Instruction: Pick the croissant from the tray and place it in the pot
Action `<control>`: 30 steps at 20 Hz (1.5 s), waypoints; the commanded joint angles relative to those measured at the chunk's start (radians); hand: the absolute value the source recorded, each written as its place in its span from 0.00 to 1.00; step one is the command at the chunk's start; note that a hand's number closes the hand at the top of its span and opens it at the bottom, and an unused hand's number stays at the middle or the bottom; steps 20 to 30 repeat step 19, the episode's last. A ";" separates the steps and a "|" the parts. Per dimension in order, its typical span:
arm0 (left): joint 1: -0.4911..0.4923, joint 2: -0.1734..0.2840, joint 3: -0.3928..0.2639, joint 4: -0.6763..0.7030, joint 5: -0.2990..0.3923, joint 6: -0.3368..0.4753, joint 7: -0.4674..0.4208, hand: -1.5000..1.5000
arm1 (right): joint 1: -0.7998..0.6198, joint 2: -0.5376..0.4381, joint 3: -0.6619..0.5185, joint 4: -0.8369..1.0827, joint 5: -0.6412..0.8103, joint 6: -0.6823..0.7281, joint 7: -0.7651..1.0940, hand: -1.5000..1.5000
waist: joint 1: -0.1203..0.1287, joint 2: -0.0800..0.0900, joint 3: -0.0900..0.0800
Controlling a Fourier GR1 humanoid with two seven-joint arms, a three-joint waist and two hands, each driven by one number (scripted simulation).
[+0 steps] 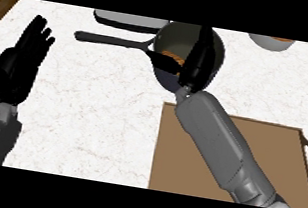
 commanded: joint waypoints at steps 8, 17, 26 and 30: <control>0.083 -0.022 0.026 -0.068 -0.028 0.015 0.004 0.50 | 0.244 -0.076 -0.125 -0.212 -0.158 0.218 -0.273 0.00 | -0.042 -0.014 -0.001; 0.067 -0.021 0.065 -0.045 -0.011 -0.040 0.011 0.50 | 0.412 -0.125 -0.140 -0.384 -0.100 0.336 -0.242 0.00 | -0.044 -0.013 -0.002; 0.089 -0.045 0.067 0.012 -0.028 -0.052 -0.083 0.50 | 0.445 -0.122 -0.123 -0.493 -0.035 0.312 -0.137 0.00 | -0.047 -0.014 -0.002; 0.089 -0.045 0.067 0.012 -0.028 -0.052 -0.083 0.50 | 0.445 -0.122 -0.123 -0.493 -0.035 0.312 -0.137 0.00 | -0.047 -0.014 -0.002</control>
